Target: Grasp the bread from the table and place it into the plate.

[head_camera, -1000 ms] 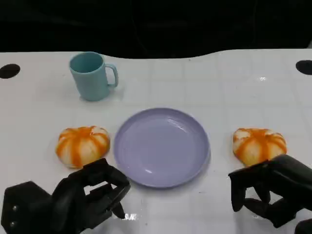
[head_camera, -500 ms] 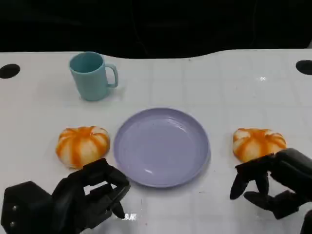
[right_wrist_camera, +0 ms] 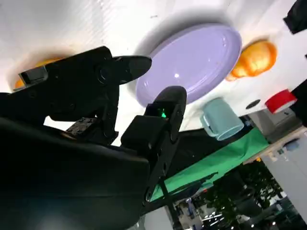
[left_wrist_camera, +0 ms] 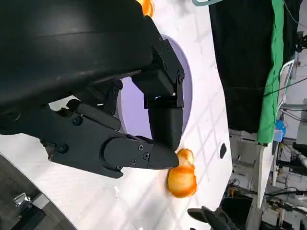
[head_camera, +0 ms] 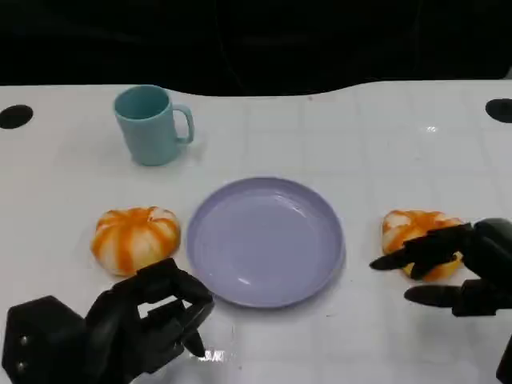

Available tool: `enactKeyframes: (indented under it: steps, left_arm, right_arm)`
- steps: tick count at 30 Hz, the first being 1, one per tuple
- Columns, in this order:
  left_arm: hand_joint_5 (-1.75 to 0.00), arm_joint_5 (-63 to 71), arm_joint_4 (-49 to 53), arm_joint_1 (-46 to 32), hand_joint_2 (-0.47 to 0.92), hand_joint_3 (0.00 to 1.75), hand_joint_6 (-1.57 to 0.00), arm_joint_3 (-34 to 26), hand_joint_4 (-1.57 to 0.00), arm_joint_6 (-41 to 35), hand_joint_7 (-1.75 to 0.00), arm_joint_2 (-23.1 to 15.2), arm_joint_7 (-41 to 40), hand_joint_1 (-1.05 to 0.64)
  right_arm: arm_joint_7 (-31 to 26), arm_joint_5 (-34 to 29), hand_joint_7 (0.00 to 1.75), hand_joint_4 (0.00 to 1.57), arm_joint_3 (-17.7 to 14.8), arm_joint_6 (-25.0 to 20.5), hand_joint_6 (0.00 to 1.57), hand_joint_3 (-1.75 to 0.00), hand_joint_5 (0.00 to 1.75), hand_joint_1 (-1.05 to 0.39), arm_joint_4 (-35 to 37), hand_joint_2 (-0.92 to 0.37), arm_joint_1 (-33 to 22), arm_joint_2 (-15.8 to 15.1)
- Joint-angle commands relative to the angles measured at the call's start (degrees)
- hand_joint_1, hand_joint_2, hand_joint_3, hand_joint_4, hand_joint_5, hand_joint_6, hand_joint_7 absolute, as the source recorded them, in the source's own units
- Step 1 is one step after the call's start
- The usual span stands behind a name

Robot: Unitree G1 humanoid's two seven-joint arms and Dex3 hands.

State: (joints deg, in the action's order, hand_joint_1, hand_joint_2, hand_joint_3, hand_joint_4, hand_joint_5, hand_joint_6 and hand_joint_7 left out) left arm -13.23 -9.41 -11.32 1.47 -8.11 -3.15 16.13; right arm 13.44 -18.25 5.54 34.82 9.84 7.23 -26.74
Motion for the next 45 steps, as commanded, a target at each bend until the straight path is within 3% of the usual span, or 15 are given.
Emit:
enactKeyframes:
  steps: [1, 4, 6, 10, 18, 24, 36, 45]
  left_arm:
    - [-1.75, 0.1, 0.5, 0.3, 0.92, 0.27, -0.74, -0.5, -0.73, 0.3, -1.38, -0.7, 0.1, -0.52]
    - [-1.75, 0.3, 0.4, 0.3, 0.92, 0.28, -0.74, -0.4, -0.73, 0.3, -1.38, -0.7, 0.0, -0.52]
    - [-1.75, 0.4, 0.3, 0.2, 0.92, 0.27, -0.74, -0.3, -0.74, 0.3, -1.38, -0.7, 0.0, -0.53]
    - [-1.75, 0.2, 0.2, 0.3, 0.92, 0.26, -0.75, -0.4, -0.74, -0.4, -1.39, -0.5, -0.3, -0.53]
    - [-1.75, 0.3, 0.4, 0.4, 0.92, 0.27, -0.74, -0.3, -0.74, 0.0, -1.39, -0.4, -0.3, -0.52]
    - [-1.75, 0.1, 0.4, 0.5, 0.92, 0.27, -0.74, -0.4, -0.74, -0.3, -1.39, -0.4, -0.3, -0.52]
    - [-1.75, -0.3, -0.3, 0.3, 0.92, 0.28, -0.72, -0.5, -0.72, -1.0, -1.4, -0.4, -0.2, -0.51]
    - [-1.75, 0.1, -0.9, -0.2, 0.92, 0.27, -0.73, -0.3, -0.71, -0.8, -1.39, -0.4, -0.4, -0.51]
  right_arm:
    - [-0.6, 0.8, 0.0, 0.58, -2.0, -1.0, 0.74, -0.03, 0.63, -0.36, -0.3, -0.9, 1.5, -1.3]
    - [-0.5, 0.3, 0.0, 0.5, -2.9, -2.0, 0.66, -0.02, 0.54, -0.4, -0.5, -0.91, 2.1, -2.4]
    - [0.4, 0.3, 0.0, 0.45, -3.4, -3.8, 0.59, 0.0, 0.35, -0.4, -1.3, -0.9, 2.1, -3.3]
    - [1.9, -0.2, 0.0, 0.32, -3.8, -6.8, 0.48, 0.0, 0.15, -0.38, -2.9, -0.87, 2.2, -5.2]
    - [3.5, -4.0, 0.0, 0.15, -3.0, -10.3, 0.29, 0.0, 0.03, -0.39, -5.1, -0.81, 2.9, -8.2]
    - [4.8, -11.2, 0.0, 0.08, 0.3, -13.0, 0.22, -0.01, 0.0, -0.36, -6.3, -0.8, 4.4, -9.8]
    - [1.1, -19.6, 0.01, 0.15, 9.0, -13.2, 0.26, 0.0, 0.03, -0.3, 4.5, -0.8, 12.1, -6.6]
    - [-3.6, -25.4, 0.01, 0.2, 16.2, -14.4, 0.29, -0.01, 0.05, -0.32, 19.5, -0.83, 20.5, -2.3]
